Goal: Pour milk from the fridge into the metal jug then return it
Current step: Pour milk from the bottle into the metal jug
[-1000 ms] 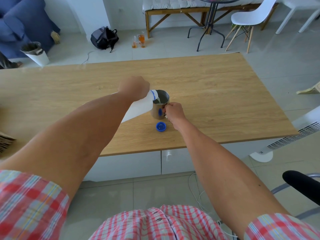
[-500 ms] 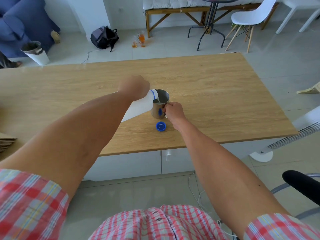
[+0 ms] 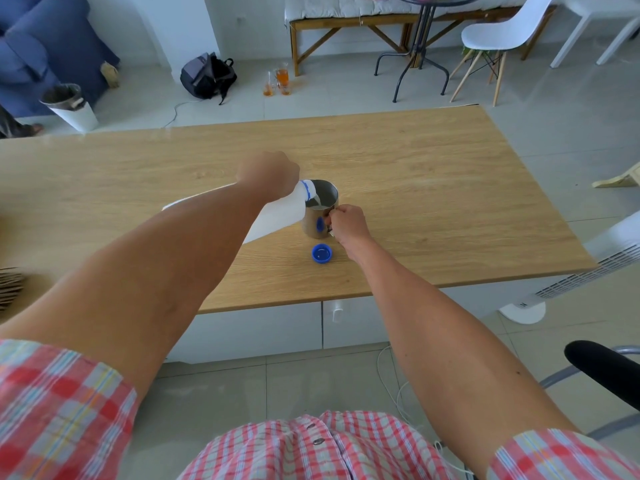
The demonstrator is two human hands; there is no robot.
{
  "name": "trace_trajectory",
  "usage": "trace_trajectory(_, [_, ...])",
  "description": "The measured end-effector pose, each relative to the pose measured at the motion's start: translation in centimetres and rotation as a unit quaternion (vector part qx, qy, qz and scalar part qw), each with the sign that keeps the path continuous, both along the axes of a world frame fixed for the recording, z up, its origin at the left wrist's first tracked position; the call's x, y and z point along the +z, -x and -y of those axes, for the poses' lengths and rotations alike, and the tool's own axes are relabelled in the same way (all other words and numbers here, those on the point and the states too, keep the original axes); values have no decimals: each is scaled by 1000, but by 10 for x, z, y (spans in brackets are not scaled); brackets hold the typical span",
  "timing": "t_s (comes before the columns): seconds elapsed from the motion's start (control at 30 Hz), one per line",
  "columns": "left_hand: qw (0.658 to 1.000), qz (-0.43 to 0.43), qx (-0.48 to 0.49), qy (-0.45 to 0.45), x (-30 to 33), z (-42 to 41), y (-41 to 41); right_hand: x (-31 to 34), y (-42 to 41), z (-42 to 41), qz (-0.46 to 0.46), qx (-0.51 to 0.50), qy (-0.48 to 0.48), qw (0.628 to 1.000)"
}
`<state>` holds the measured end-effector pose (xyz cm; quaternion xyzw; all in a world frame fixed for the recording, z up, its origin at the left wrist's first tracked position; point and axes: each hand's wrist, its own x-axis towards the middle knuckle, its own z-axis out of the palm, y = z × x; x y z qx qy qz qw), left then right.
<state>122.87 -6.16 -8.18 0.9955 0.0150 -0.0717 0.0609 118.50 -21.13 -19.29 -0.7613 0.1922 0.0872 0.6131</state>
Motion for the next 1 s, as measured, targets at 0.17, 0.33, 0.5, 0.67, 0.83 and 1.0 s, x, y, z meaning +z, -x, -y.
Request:
trace_trajectory(0.17, [1000,2,-1,-2,-1,1,-1,-1,0,0,1,0,-2,1000])
trace_trajectory(0.33, [1000,4,-2,-8,-1,2,-1,-2,-1,0,2,0,-4,1000])
trace_trajectory(0.5, [1000,2,-4,-7,-1,2,-1,-2,-1,0,3,1,-9,1000])
trace_trajectory(0.67, [1000,1,-7,-11,0,2,-1,-2,0,1,4,3,-7,1000])
trace_trajectory(0.83, [1000,2,-9,-14,0,2,-1,-2,0,1,2,3,-10,1000])
trace_trajectory(1.0, [1000,3,-10,-18,-1,2,-1,-3,-1,0,-3,-1,-12,1000])
